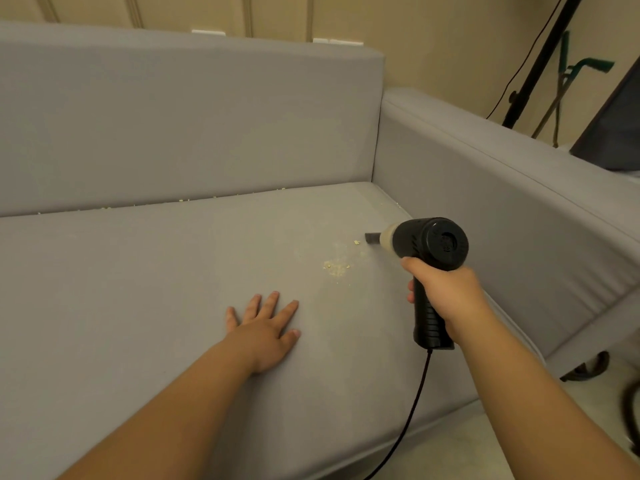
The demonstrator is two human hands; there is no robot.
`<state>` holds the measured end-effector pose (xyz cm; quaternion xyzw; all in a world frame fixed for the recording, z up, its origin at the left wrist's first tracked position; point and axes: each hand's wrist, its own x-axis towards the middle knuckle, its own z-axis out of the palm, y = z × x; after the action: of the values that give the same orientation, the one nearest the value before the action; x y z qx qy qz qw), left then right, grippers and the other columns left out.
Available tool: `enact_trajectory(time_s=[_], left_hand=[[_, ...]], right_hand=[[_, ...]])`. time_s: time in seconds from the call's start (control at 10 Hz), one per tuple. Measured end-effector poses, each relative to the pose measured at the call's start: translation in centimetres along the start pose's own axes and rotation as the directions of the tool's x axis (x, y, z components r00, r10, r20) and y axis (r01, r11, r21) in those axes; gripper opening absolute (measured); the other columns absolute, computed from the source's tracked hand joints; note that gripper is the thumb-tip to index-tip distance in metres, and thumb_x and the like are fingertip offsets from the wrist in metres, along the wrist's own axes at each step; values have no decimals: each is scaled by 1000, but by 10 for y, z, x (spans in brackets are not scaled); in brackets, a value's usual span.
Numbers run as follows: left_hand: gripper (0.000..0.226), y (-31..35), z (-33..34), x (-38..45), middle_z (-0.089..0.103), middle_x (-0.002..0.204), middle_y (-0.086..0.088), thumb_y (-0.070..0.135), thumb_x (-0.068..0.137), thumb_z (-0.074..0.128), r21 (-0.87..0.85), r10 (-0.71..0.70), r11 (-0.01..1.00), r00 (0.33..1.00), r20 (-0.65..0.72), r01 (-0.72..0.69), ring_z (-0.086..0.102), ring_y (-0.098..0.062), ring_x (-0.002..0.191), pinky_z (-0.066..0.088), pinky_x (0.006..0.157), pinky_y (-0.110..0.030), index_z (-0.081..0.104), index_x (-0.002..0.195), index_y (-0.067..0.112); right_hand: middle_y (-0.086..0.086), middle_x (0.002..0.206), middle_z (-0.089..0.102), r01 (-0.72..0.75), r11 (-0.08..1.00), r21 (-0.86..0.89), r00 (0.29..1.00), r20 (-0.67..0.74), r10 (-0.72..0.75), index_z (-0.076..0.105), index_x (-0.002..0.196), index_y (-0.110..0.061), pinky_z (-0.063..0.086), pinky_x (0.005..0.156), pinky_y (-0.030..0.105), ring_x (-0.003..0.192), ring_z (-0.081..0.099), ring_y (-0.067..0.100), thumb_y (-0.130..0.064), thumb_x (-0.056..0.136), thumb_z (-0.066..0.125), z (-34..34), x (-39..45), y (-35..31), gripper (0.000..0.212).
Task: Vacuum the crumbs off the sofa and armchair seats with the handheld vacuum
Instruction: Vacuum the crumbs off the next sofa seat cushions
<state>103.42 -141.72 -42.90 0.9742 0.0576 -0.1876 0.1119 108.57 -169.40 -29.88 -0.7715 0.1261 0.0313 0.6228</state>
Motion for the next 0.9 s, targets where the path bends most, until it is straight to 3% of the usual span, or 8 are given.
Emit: enact_trajectory(time_s=[0.2,0.5,0.9], left_hand=[[62,1,-2,1,-18,171,11,67,103,19,-14,-5,1000,1000,12,5,-18,-23,158,-11,121,-65,-5,159,56],[61,0,-1,3,-17,171,12,68,103,18,-18,-8,1000,1000,10,8,-18,-23,158,-12,121,-65,-5,158,56],[61,0,0,4,-17,171,12,67,103,19,-19,-13,1000,1000,10,13,-17,-23,158,-12,120,-65,-4,158,57]], right_hand=[[14,83,75,-46,998,37,998,51,44,72,110,-11,64,77,45,68,72,24,-26,88,83,-9,1,0,29],[13,82,76,-28,999,-16,993,112,29,72,110,-10,64,79,47,68,73,25,-28,88,83,-4,-1,-3,30],[11,79,76,-4,999,-34,989,146,9,73,109,-11,64,71,40,64,73,22,-27,88,82,-2,-7,-8,28]])
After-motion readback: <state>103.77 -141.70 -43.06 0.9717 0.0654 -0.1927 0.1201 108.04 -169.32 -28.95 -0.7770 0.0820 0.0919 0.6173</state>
